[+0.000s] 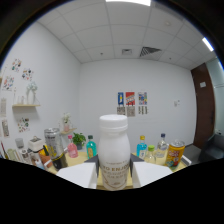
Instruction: Make me a cup of Mount Fuji.
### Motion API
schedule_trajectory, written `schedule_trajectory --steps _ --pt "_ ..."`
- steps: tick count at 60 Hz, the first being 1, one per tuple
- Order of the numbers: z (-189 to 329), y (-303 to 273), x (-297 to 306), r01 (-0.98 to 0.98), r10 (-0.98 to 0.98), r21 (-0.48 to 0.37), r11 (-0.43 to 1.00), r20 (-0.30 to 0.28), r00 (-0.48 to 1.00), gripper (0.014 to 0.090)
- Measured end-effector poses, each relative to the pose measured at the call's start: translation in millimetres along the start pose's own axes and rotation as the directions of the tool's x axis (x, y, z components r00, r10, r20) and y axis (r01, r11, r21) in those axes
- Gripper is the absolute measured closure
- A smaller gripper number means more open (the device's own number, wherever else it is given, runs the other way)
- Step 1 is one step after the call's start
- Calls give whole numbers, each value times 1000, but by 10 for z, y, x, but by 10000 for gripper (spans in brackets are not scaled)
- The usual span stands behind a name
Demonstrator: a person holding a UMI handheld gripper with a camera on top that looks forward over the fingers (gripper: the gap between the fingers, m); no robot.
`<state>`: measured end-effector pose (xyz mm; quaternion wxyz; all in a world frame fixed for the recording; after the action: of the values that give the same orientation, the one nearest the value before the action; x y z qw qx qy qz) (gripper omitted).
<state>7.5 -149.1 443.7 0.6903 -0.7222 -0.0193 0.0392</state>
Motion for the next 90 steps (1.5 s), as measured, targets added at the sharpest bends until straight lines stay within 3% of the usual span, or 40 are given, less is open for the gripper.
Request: schedule_trajectory --steps 9,20,30,48,54,60,73,81,90 --pt "-464 154 198 -6 6 8 1000 8 1000 566" --pt "-761 1096 662 -49 46 -91 995 -35 998 568" --pt "-833 1985 946 -87 76 -153 984 -74 994 565" --pt "-720 3005 1094 -79 66 -248 966 -61 996 568" --pt "-682 3229 1145 3 -19 -295 956 -50 999 569" --pt "-657 3339 1194 219 -233 -325 920 -2 973 567" --pt "-630 3273 1138 721 -707 -261 642 162 689 569" --pt "-584 3175 1122 899 -880 -207 387 208 427 570" --pt "-525 3085 1102 981 -963 -152 120 222 152 569"
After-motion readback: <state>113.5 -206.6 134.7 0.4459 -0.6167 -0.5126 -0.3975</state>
